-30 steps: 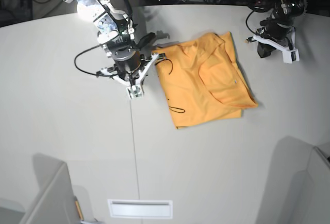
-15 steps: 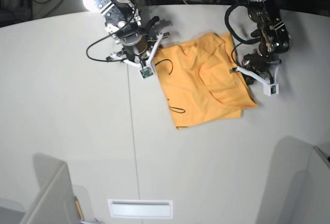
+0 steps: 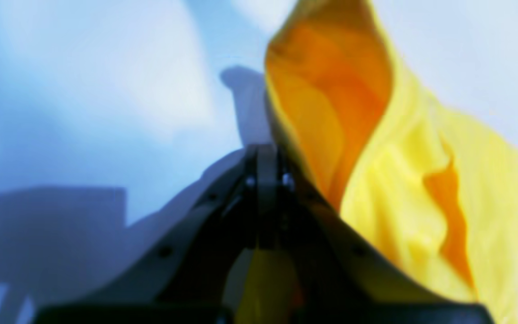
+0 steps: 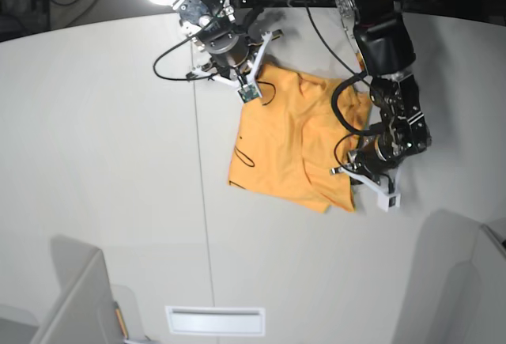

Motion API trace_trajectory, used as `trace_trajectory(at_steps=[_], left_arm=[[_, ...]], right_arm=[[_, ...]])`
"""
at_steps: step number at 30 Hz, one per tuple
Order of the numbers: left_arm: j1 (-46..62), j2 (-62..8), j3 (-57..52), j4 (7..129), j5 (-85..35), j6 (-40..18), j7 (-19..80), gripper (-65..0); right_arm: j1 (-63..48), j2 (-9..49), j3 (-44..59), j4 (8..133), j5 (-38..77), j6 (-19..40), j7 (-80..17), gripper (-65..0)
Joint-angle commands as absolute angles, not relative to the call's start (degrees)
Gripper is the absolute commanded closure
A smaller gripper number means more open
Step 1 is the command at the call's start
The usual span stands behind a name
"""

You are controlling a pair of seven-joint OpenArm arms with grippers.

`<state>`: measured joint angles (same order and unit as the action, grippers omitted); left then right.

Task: Fold the T-shirt properly
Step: 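Grasp the folded shirt's edge with the left gripper and lift it, then hold the shirt's edge with the left gripper and tug it flat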

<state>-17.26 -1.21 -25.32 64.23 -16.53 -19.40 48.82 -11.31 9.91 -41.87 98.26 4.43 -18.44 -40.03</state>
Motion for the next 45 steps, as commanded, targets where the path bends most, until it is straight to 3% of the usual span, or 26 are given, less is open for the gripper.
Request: trace_trajectory(at_steps=[1, 7, 16, 25, 26, 31, 33, 40, 45], left_arm=[[-19.30, -2.33, -25.36, 64.92, -17.19, -19.82, 47.96, 0.0], [-15.08, -5.85, -25.36, 75.74, -18.07, -20.00, 48.40, 0.0], [12.09, -6.73, -30.20, 104.75, -33.19, -19.91, 51.65, 0.0], [22.29, -3.65, -39.69, 107.12, -44.70, -20.00, 51.56, 0.0], [22.37, -3.47, -39.87, 106.95, -44.70, -20.09, 51.56, -2.0], [22.11, -3.65, -36.88, 105.10, -44.79, -20.09, 51.56, -40.2], [21.85, -3.56, -35.30, 103.69, -44.79, -20.09, 51.56, -47.4], [18.68, -3.38, -29.76, 100.62, -44.79, -20.09, 51.56, -46.9], [18.42, -3.38, -26.24, 100.79, -44.79, -20.00, 51.56, -33.7]], right_arm=[[-10.86, 9.89, -40.04, 99.56, 3.56, -18.77, -38.81, 0.0], [-11.82, 9.89, -34.33, 99.65, 3.56, -18.77, -38.64, 0.0], [-12.97, 9.89, -28.44, 100.26, 3.56, -18.77, -38.46, 0.0], [-13.05, 10.24, -28.70, 100.00, 3.56, -18.77, -38.46, 0.0], [-13.05, 10.24, -28.70, 99.91, 3.56, -18.77, -38.46, 0.0], [-13.05, 10.24, -28.79, 99.91, 3.56, -18.77, -38.46, 0.0], [-13.05, 10.24, -28.79, 99.91, 3.56, -18.77, -38.46, 0.0], [-12.79, 9.98, -28.79, 94.99, 3.56, -18.77, -38.37, 0.0], [-13.05, 9.98, -28.35, 93.49, 3.56, -18.77, -35.38, 0.0]])
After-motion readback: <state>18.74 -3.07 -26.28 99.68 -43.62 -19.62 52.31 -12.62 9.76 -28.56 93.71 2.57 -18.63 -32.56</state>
